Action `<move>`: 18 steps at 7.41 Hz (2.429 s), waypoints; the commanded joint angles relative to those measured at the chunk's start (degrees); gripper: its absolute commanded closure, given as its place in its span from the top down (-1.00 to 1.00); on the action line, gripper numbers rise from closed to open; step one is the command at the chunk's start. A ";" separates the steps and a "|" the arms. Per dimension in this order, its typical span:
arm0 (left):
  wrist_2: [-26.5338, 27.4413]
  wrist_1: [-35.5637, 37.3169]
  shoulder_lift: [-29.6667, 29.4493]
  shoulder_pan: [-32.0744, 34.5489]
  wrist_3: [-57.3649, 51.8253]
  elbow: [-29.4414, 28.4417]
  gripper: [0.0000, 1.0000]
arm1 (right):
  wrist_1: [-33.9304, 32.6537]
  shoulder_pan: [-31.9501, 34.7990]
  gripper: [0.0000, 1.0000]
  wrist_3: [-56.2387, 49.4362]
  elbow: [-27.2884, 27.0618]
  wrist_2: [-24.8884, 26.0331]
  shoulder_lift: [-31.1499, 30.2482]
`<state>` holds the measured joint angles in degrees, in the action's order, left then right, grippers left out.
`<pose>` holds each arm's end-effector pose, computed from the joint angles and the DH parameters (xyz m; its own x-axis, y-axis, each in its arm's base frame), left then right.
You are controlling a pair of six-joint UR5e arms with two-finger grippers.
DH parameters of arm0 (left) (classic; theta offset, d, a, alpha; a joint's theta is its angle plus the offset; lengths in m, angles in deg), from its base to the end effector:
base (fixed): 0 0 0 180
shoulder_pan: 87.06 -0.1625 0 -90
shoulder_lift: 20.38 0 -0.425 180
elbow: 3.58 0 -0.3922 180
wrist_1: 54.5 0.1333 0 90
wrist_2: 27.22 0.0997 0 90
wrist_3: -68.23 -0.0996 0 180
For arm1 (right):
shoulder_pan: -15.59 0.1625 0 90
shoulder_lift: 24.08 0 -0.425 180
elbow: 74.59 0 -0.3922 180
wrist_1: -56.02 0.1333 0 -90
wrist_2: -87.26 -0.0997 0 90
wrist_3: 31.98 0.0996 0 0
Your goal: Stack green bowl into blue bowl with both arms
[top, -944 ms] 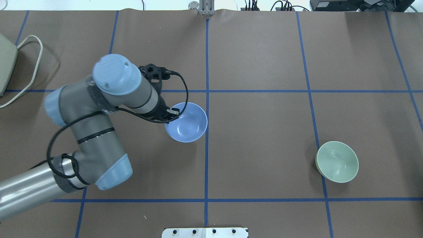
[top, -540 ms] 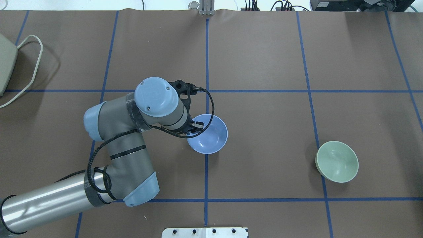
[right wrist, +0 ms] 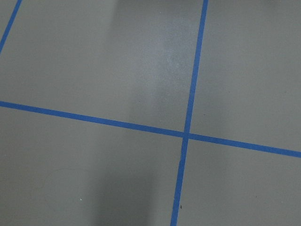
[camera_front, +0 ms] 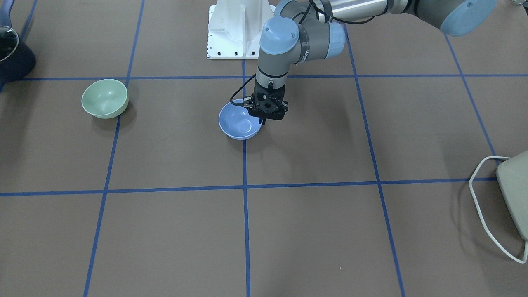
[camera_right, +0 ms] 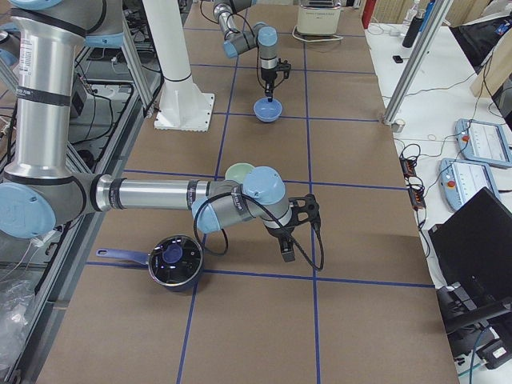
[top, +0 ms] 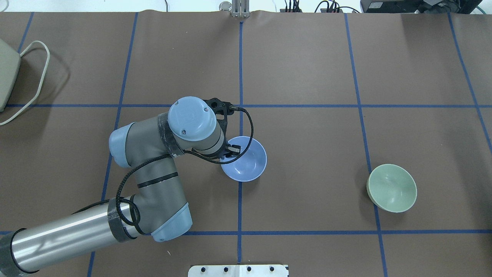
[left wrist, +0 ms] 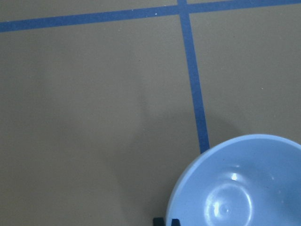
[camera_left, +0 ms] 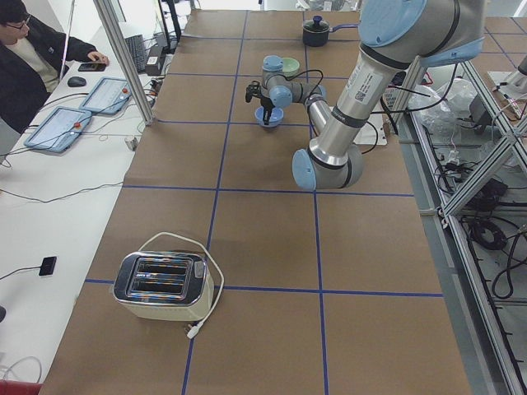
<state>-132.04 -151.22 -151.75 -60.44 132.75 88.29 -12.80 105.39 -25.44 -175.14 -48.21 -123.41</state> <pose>0.5815 -0.4120 0.1984 0.6302 0.1493 -0.7619 -0.0144 0.9834 0.1808 0.0608 -0.4422 0.6001 0.6961 -0.1670 0.6982 -0.0766 0.9497 0.3035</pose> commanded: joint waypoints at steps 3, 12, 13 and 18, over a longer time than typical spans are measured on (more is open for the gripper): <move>-0.91 0.99 1.11 3.15 -1.58 4.95 0.96 | 0.00 -0.50 1.00 2.05 -1.22 -1.46 0.98; -27.90 15.16 30.01 60.43 -78.23 7.31 0.97 | -0.88 -34.75 1.00 40.57 -17.75 14.26 -0.94; -27.82 15.33 32.99 62.83 -85.02 5.18 0.97 | -0.88 -37.39 1.00 40.57 -18.36 15.66 -1.91; -27.29 12.35 37.33 69.80 -87.90 2.79 0.97 | -0.09 -50.50 0.67 40.57 -16.01 22.00 -3.15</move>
<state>-159.35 -138.69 -114.64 9.09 44.96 91.25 -13.31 57.36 15.13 -192.31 -26.94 -126.85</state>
